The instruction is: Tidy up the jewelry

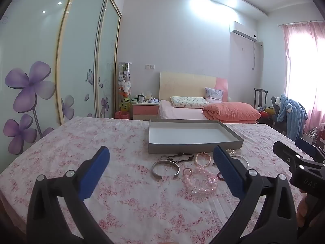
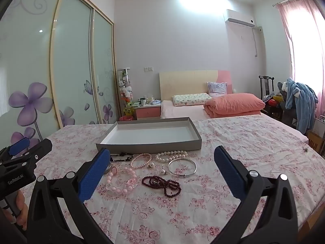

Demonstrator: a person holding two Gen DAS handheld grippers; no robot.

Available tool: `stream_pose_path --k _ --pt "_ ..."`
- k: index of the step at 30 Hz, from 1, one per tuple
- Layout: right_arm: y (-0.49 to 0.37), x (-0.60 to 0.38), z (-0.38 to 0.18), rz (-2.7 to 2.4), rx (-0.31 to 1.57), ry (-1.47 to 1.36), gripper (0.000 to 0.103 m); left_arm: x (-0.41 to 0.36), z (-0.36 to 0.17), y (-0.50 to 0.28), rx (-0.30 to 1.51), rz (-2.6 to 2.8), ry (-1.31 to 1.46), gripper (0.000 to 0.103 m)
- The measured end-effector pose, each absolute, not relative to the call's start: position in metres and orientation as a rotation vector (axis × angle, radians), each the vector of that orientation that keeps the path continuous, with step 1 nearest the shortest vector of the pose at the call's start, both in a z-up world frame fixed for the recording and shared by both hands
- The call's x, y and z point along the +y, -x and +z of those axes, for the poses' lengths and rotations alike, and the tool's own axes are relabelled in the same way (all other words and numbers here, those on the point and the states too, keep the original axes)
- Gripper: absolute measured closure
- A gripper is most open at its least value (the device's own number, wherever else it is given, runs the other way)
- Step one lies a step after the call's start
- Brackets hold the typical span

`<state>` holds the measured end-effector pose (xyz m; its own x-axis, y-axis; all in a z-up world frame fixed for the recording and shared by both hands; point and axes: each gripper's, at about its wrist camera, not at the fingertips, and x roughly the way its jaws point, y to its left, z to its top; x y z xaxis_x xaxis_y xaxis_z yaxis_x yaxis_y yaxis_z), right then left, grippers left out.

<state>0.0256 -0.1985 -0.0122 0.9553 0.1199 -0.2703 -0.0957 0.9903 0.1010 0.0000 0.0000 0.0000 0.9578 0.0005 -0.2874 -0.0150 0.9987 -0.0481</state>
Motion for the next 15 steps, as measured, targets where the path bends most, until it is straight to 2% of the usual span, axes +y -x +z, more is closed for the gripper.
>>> stream_pose_path --k 15 --pt "-0.0267 -0.1984 -0.0127 0.110 0.285 -0.093 0.002 -0.0002 0.0000 -0.0001 0.294 0.008 0.047 0.004"
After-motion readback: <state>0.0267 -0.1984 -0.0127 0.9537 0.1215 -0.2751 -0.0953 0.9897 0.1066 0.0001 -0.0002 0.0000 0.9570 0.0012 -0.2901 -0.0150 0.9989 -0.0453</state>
